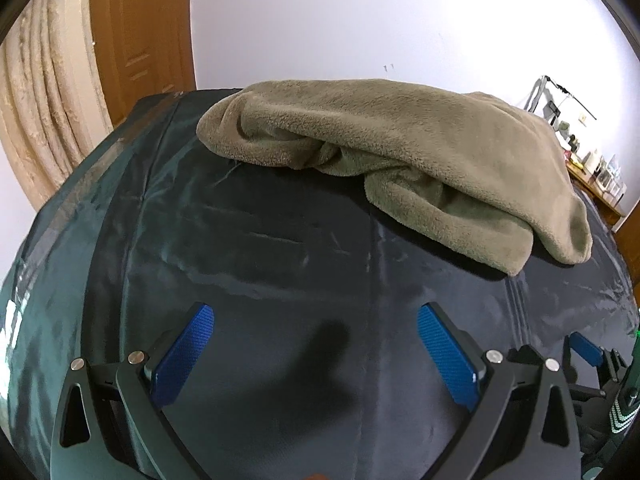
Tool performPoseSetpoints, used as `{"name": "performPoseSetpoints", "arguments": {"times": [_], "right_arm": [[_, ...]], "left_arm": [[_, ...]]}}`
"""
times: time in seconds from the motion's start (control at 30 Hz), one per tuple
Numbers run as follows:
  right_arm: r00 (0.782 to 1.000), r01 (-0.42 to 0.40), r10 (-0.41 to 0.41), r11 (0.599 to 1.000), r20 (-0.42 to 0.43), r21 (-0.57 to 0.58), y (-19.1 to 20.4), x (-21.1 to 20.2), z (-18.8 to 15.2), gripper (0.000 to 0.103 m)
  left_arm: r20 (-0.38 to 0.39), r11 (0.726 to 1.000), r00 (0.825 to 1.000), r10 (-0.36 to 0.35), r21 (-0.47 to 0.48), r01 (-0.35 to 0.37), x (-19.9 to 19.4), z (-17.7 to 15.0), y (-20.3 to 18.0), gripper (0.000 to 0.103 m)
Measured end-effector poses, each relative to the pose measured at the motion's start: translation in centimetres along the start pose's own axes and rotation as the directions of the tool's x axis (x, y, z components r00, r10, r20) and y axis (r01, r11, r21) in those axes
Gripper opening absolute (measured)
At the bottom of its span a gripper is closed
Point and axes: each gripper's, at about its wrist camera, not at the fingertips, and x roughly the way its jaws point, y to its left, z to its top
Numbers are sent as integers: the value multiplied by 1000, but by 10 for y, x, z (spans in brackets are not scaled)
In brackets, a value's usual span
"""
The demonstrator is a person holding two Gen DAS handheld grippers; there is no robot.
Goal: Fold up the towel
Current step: 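Move both open grippers toward the crumpled tan fleece blanket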
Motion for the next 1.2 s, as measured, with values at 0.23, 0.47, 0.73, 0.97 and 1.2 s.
{"name": "performPoseSetpoints", "arguments": {"times": [0.23,0.47,0.73,0.97,1.2], "right_arm": [[1000,-1,1,1000,0,0,0,0,0,103],[1000,-1,1,1000,0,0,0,-1,0,103],[1000,-1,1,1000,1,0,3,-2,-2,103],[1000,-1,1,1000,1,0,3,-2,-2,103],[1000,-30,30,998,2,-47,0,-3,-2,103]], "left_arm": [[-16,1000,1000,-15,-1,14,8,27,-4,102],[-56,993,992,-111,-43,109,25,58,-7,102],[-54,973,985,-166,-170,155,38,100,1,102],[-43,977,992,-118,-181,108,49,120,-3,102],[-53,981,994,-92,-174,81,75,101,-6,102]]}}
